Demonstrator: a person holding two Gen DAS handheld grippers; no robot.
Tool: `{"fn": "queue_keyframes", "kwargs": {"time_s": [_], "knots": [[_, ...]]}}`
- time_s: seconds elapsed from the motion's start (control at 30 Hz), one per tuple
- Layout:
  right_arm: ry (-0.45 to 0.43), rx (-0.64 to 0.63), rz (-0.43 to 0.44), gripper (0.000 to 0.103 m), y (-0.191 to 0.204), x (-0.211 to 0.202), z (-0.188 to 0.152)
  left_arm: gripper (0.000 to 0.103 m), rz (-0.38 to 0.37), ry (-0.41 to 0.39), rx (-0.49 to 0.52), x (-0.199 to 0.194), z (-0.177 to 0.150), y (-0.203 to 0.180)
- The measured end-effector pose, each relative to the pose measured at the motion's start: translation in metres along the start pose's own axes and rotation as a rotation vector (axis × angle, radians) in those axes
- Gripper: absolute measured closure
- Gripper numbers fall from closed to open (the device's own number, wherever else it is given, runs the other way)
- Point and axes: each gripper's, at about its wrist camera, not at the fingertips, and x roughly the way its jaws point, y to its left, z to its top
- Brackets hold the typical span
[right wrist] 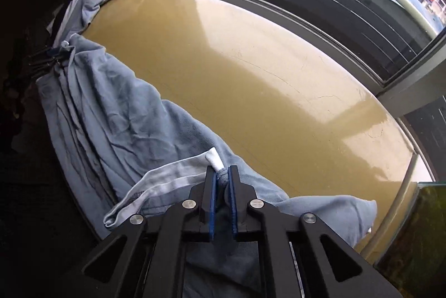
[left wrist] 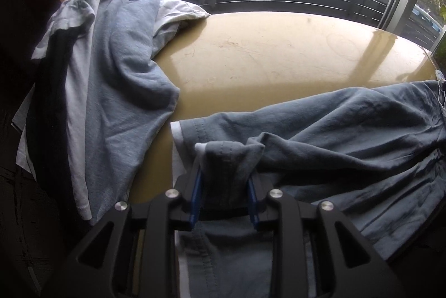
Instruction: Fold clothes
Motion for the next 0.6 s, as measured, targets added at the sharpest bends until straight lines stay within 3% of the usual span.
{"fn": "queue_keyframes", "kwargs": {"time_s": [0.13, 0.23, 0.43, 0.53, 0.6], "knots": [[-0.115, -0.015, 0.023, 0.094, 0.016, -0.043, -0.036, 0.075, 0.012, 0.003, -0.01, 0.002, 0.002, -0.001], [-0.16, -0.015, -0.031, 0.094, 0.027, -0.055, -0.068, 0.076, 0.014, 0.008, -0.011, 0.004, 0.002, -0.002], [-0.081, -0.053, 0.075, 0.094, 0.054, -0.04, -0.133, 0.074, 0.004, 0.011, -0.024, 0.001, 0.005, 0.005], [0.024, -0.071, -0.006, 0.094, 0.066, -0.029, -0.166, 0.075, 0.014, 0.019, 0.002, 0.001, 0.005, 0.001], [0.058, -0.039, 0.001, 0.093, 0.063, -0.031, -0.177, 0.075, 0.035, 0.02, 0.016, 0.001, 0.005, -0.002]]}}
